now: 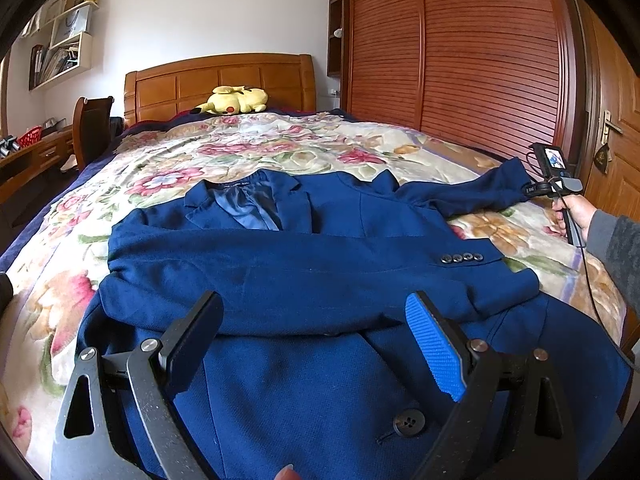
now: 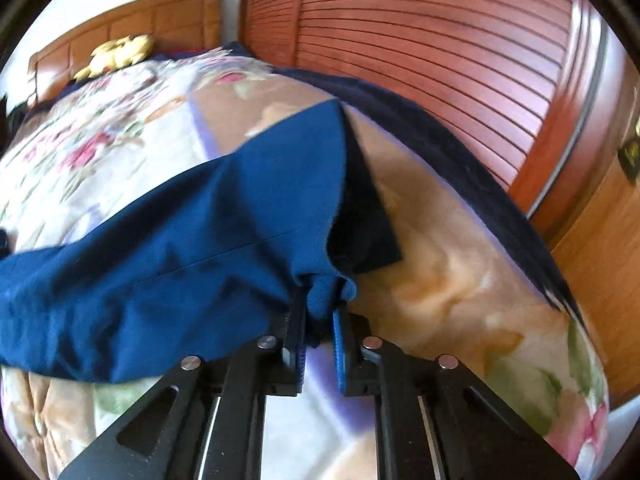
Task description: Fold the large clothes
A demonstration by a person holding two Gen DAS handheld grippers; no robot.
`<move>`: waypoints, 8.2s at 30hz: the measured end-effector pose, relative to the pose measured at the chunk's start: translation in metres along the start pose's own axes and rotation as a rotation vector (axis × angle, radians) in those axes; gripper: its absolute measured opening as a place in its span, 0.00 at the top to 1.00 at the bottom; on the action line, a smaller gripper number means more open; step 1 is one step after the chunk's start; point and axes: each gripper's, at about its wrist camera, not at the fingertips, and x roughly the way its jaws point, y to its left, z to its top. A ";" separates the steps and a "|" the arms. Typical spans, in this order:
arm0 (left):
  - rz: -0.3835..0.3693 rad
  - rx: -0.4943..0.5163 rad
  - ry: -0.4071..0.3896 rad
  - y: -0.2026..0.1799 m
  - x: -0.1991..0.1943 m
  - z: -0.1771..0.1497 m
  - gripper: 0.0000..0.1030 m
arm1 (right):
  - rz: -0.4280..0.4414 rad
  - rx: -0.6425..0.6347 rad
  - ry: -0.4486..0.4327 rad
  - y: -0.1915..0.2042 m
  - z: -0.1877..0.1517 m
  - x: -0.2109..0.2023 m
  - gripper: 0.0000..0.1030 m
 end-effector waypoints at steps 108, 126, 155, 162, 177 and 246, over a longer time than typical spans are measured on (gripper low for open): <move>-0.025 0.036 0.295 0.044 0.011 -0.035 0.18 | 0.493 -0.395 -0.108 0.220 -0.188 -0.217 0.38; -0.065 0.051 0.205 0.036 -0.007 -0.028 0.92 | 0.479 -0.399 -0.125 0.208 -0.191 -0.215 0.38; 0.065 0.002 -0.004 0.093 -0.133 -0.040 0.78 | 0.467 -0.371 -0.147 0.199 -0.192 -0.214 0.38; 0.036 -0.020 0.011 0.102 -0.128 -0.042 0.29 | 0.467 -0.372 -0.148 0.198 -0.192 -0.214 0.38; 0.086 -0.039 0.030 0.102 -0.135 -0.062 0.22 | 0.476 -0.376 -0.137 0.196 -0.192 -0.212 0.38; 0.090 -0.136 0.173 0.112 -0.188 -0.151 0.86 | 0.635 -0.338 -0.023 0.062 -0.266 -0.282 0.93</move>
